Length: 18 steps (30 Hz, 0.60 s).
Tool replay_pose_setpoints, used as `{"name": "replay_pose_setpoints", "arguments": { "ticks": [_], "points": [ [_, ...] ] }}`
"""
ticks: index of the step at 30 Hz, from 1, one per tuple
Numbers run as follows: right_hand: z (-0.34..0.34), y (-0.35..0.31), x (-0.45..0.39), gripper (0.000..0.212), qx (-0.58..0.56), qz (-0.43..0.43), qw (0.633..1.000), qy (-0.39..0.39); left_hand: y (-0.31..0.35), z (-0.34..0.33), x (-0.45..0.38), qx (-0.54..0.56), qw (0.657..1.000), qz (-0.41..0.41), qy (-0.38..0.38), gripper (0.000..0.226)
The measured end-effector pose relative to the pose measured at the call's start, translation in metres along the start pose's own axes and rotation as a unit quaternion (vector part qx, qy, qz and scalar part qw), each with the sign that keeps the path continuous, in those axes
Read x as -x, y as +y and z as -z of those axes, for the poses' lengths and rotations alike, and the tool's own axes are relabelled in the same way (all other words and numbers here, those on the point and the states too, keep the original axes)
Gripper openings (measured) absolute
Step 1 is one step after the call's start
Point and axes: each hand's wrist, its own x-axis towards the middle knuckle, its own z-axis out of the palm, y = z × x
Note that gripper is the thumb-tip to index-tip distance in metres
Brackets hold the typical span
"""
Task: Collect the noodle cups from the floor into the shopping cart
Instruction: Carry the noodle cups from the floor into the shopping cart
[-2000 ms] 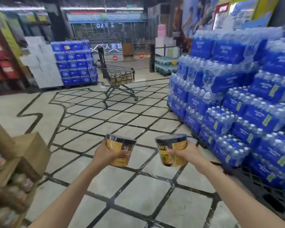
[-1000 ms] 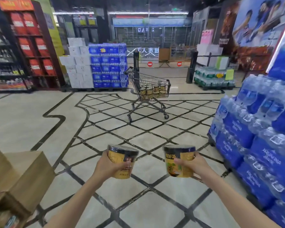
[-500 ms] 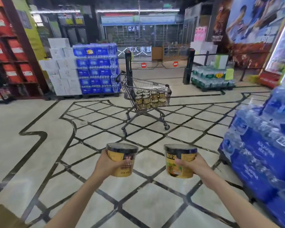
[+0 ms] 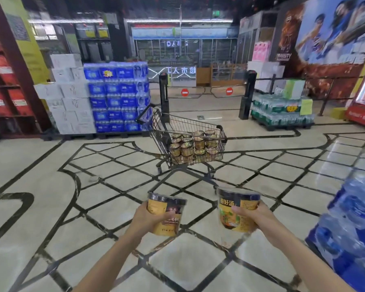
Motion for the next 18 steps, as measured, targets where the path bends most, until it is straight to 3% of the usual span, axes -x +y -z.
{"name": "replay_pose_setpoints", "arguments": {
  "ticks": [6,10,16,18],
  "points": [
    [0.031,-0.033,-0.159,0.104,-0.017,-0.024,1.000,0.004,0.062,-0.023,-0.147,0.007,0.999,0.021,0.033,0.061],
    [0.043,-0.037,-0.246,0.112,-0.014,-0.040,0.999,0.013,0.090,-0.045,-0.237,0.003,0.999,0.016,0.039,0.051],
    [0.061,-0.038,-0.386,0.103,0.008,-0.056,0.998,0.027,0.107,-0.067,-0.393,-0.022,1.000,0.007,0.008,0.043],
    [0.067,-0.043,-0.435,0.104,0.017,-0.069,0.997,0.034,0.117,-0.072,-0.448,-0.029,1.000,0.006,-0.006,0.052]
  ]
}}
